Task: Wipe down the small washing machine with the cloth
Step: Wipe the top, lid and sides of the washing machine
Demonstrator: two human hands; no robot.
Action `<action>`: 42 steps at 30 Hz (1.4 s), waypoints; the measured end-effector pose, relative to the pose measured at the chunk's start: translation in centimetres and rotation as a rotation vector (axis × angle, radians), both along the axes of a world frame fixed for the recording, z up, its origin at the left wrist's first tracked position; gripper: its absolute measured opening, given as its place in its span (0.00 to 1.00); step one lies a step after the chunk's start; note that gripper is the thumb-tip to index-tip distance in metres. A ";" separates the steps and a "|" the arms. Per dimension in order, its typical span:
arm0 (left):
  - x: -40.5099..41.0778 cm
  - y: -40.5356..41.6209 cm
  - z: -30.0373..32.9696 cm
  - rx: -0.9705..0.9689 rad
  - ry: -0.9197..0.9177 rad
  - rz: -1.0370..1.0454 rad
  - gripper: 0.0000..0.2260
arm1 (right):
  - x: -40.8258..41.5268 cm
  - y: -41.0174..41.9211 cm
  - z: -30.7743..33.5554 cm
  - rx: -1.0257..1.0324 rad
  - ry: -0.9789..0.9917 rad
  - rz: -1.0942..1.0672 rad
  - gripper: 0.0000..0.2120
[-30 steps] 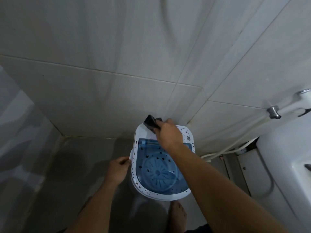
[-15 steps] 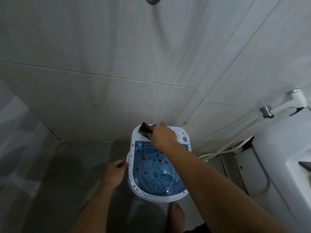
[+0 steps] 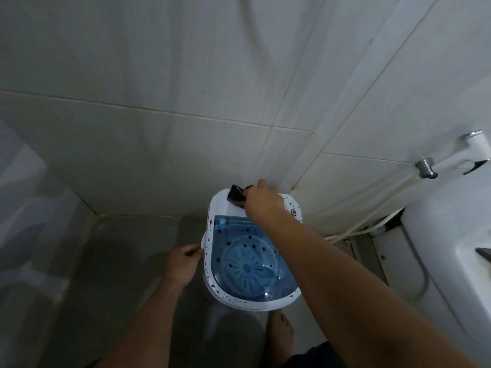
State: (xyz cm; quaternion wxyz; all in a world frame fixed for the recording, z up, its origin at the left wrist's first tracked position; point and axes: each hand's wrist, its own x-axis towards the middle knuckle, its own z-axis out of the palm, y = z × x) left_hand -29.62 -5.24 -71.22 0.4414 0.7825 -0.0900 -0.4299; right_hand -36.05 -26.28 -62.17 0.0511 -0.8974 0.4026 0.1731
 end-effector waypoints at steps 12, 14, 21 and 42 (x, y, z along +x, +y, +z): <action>0.2 0.2 0.4 0.058 0.022 -0.026 0.14 | -3.6 5.2 -2.5 -0.004 -0.059 0.066 0.19; 0.2 0.3 0.8 0.063 0.014 -0.037 0.14 | -4.0 4.0 -1.8 0.080 -0.075 -0.011 0.17; -0.2 0.1 0.9 0.053 0.012 -0.023 0.13 | -6.8 -2.8 0.7 0.088 -0.533 -0.174 0.18; 0.2 -0.1 0.7 0.083 0.070 0.017 0.14 | -9.6 -6.7 -2.0 0.106 -0.456 -0.300 0.19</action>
